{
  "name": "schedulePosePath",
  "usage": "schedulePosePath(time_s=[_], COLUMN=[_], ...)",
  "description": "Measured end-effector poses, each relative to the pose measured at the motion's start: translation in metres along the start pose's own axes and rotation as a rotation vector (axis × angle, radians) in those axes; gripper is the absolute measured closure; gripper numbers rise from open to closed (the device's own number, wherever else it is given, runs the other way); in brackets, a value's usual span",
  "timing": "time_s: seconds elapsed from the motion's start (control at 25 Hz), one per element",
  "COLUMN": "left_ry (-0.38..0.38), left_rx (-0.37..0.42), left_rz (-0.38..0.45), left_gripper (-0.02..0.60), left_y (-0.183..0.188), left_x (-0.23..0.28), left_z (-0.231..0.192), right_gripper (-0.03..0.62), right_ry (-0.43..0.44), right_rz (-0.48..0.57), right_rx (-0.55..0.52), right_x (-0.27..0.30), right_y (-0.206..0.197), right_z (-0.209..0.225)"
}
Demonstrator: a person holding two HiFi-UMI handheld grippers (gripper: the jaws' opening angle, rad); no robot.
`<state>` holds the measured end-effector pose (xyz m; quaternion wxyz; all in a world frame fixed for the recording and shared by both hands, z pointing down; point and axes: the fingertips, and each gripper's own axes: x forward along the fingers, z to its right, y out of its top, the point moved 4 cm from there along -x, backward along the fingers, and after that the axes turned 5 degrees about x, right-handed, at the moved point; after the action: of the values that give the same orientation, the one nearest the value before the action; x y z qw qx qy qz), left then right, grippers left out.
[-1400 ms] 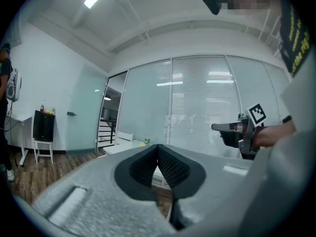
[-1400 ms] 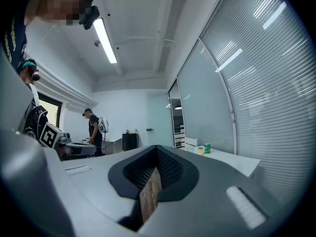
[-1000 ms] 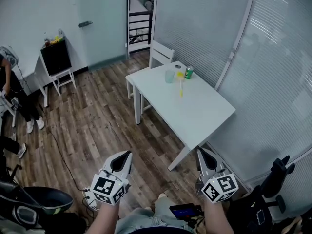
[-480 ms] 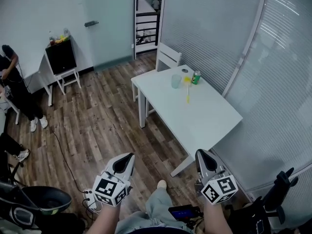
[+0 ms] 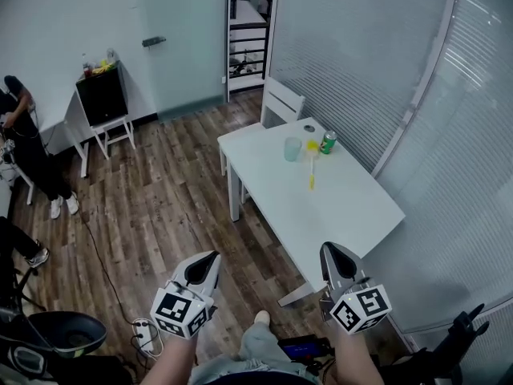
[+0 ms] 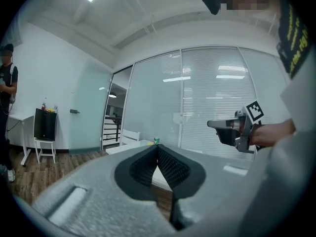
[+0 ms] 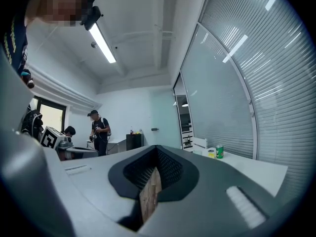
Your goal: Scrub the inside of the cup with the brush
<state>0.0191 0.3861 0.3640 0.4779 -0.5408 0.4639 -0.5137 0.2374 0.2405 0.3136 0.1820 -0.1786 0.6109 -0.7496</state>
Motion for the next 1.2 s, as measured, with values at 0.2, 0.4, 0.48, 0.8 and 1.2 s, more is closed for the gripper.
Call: schedulePosePath(time_s=[0.2, 0.4, 0.48, 0.8, 1.2], left_ry=[0.026, 0.048, 0.057, 0.073, 0.046], left_rx=[-0.003, 0.007, 0.011, 0.004, 0.019], left_rz=[0.003, 0.007, 0.008, 0.001, -0.032], left_gripper=[0.581, 0.581, 0.581, 0.581, 0.581], left_y=[0.010, 0.017, 0.020, 0.019, 0.009], left_x=[0.039, 0.077, 0.091, 0.142, 0.178], left_z=[-0.013, -0.023, -0.026, -0.037, -0.042], right_gripper=[0.588, 0.588, 0.588, 0.588, 0.588], right_ry=[0.033, 0.059, 0.071, 0.094, 0.072], right_rz=[0.004, 0.011, 0.011, -0.003, 0.020], right_rx=[-0.010, -0.012, -0.012, -0.004, 0.026], right_x=[0.035, 0.066, 0.079, 0.118, 0.137], right_y=[0.017, 0.030, 0.033, 0.034, 0.025], right_z=[0.029, 0.059, 0.071, 0.112, 0.144])
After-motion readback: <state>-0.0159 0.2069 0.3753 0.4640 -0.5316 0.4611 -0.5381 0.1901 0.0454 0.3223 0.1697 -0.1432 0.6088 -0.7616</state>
